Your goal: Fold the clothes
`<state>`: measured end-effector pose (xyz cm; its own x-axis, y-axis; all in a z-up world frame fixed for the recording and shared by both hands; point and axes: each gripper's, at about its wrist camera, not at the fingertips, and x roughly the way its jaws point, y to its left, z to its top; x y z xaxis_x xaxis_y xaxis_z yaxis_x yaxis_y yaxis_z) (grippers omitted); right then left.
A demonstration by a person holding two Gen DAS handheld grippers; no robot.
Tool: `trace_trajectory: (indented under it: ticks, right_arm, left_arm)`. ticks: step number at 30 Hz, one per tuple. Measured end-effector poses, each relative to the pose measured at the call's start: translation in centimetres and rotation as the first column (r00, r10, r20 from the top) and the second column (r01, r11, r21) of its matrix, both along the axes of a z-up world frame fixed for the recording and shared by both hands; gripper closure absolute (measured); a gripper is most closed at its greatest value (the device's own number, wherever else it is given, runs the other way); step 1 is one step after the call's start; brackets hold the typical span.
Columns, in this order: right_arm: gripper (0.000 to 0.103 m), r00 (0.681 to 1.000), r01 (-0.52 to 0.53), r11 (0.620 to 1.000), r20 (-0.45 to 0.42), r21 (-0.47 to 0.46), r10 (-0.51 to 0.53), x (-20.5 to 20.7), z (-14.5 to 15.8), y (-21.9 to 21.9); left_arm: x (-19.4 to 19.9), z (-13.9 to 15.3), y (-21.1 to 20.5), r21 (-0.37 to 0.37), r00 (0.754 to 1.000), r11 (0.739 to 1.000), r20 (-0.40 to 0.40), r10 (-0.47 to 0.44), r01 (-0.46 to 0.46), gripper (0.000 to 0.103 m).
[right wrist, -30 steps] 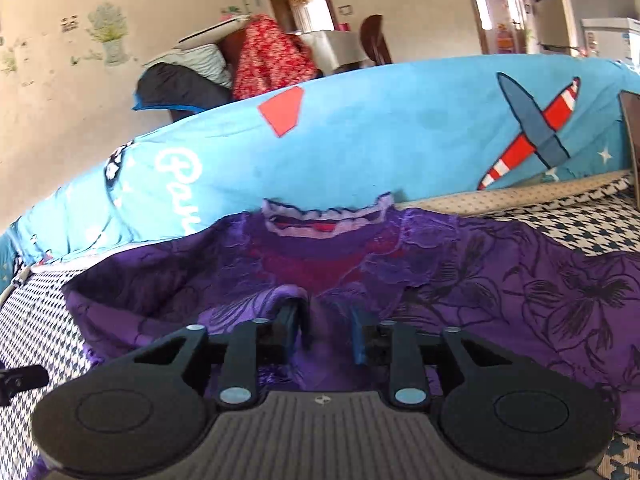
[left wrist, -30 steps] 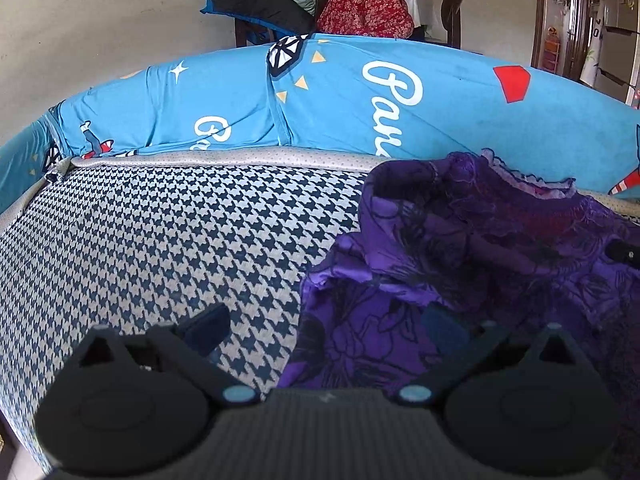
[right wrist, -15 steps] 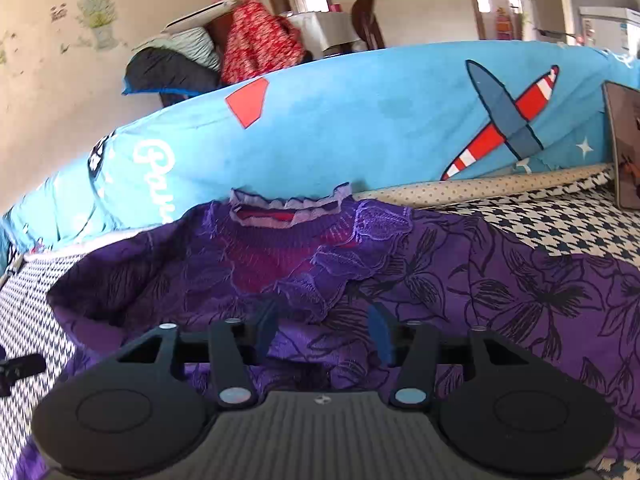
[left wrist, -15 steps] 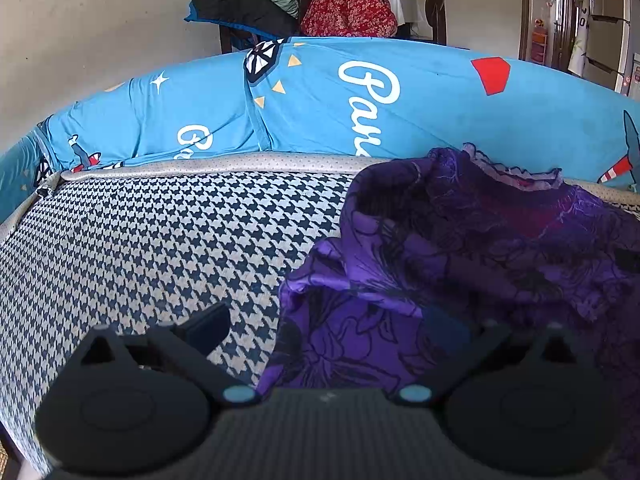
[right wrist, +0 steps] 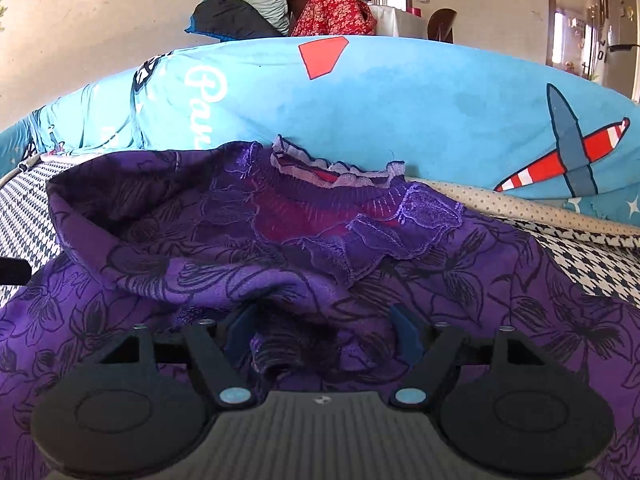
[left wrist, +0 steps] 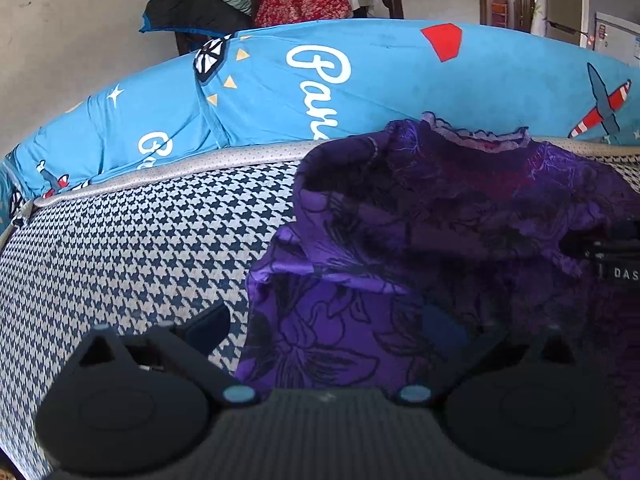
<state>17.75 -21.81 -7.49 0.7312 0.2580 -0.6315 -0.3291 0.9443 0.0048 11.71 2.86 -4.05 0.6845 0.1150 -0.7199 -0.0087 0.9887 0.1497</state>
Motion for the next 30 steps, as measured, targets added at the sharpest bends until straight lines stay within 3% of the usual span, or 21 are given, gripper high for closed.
trace_trajectory:
  ticks: [3, 6, 9, 12, 15, 20, 25, 27, 30]
  right_arm:
    - [0.087, 0.999, -0.018, 0.998, -0.044, 0.055, 0.021, 0.1, 0.6, 0.2]
    - [0.089, 0.991, -0.05, 0.977, -0.111, 0.208, 0.074, 0.2, 1.7, -0.3]
    - [0.089, 0.978, -0.091, 0.899, -0.133, 0.429, 0.163, -0.1, 3.2, -1.0]
    - [0.089, 0.971, -0.13, 0.839, -0.102, 0.528, 0.215, -0.6, 4.7, -0.9]
    - [0.089, 0.965, -0.153, 0.795, -0.087, 0.587, 0.249, -1.3, 5.8, -0.3]
    - [0.088, 0.946, -0.143, 0.728, -0.124, 0.67, 0.299, -1.8, 6.3, 0.0]
    - [0.088, 0.926, -0.052, 0.64, -0.202, 0.767, 0.317, -1.6, 5.8, -0.7]
    - [0.088, 0.916, -0.012, 0.601, -0.232, 0.799, 0.327, -1.6, 5.5, -1.0]
    - [0.088, 0.905, 0.046, 0.556, -0.27, 0.83, 0.329, -1.4, 5.2, -1.5]
  left_arm:
    - [-0.7, 0.0, -1.3, 0.043, 0.994, 0.994, 0.026, -0.103, 0.102, 0.0]
    - [-1.8, -0.1, -2.8, 0.081, 0.976, 0.974, 0.049, -0.214, 0.21, 0.0]
    - [-3.2, -0.2, -4.3, 0.118, 0.946, 0.945, 0.078, -0.316, 0.306, 0.0]
    - [-4.6, -0.2, -5.8, 0.182, 0.916, 0.919, 0.139, -0.377, 0.35, 0.0]
    - [-5.6, 0.0, -7.3, 0.242, 0.889, 0.903, 0.212, -0.405, 0.354, 0.0]
    - [-6.2, 0.4, -9.3, 0.312, 0.86, 0.91, 0.345, -0.376, 0.272, 0.0]
    - [-7.3, 0.1, -11.4, 0.44, 0.807, 0.871, 0.419, -0.416, 0.22, 0.0]
    - [-7.3, 0.0, -12.1, 0.467, 0.804, 0.864, 0.432, -0.408, 0.188, 0.0]
    - [-7.1, 0.1, -12.5, 0.428, 0.811, 0.878, 0.424, -0.403, 0.213, 0.0]
